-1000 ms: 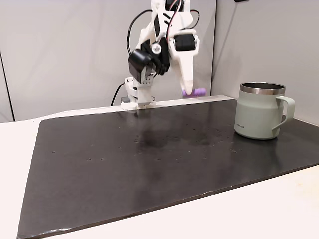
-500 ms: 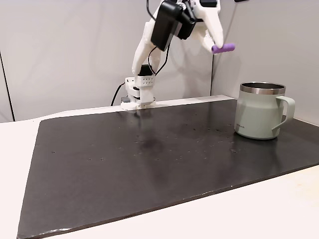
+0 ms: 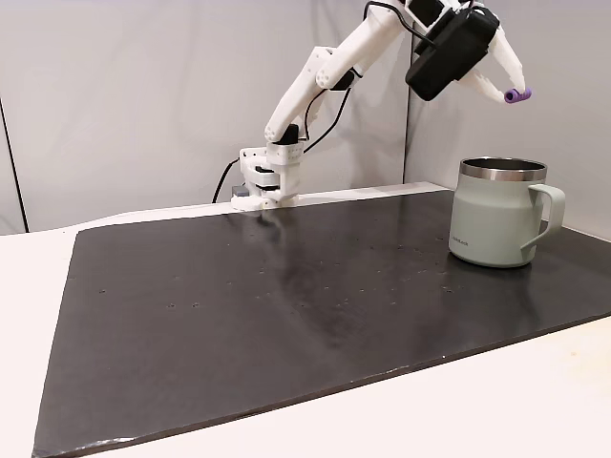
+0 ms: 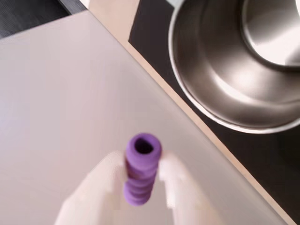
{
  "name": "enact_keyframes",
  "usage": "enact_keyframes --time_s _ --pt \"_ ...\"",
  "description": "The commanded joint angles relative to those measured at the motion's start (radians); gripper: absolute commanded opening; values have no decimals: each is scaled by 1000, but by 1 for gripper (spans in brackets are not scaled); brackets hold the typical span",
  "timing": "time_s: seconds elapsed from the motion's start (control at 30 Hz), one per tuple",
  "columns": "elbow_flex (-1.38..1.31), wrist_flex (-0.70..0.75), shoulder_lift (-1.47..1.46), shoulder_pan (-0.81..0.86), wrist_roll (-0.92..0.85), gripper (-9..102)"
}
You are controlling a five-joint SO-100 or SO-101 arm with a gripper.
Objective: Grasp a pengrip and put it in the cup.
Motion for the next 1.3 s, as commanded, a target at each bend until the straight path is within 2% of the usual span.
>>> enact_keyframes --time_s 0.0,0.37,1.03,1.27 --pt "-37 3 17 -3 -8 0" --pt "0 21 -35 127 31 0" --pt "-6 35 -110 23 -9 0" --pt "-12 49 -110 25 -3 16"
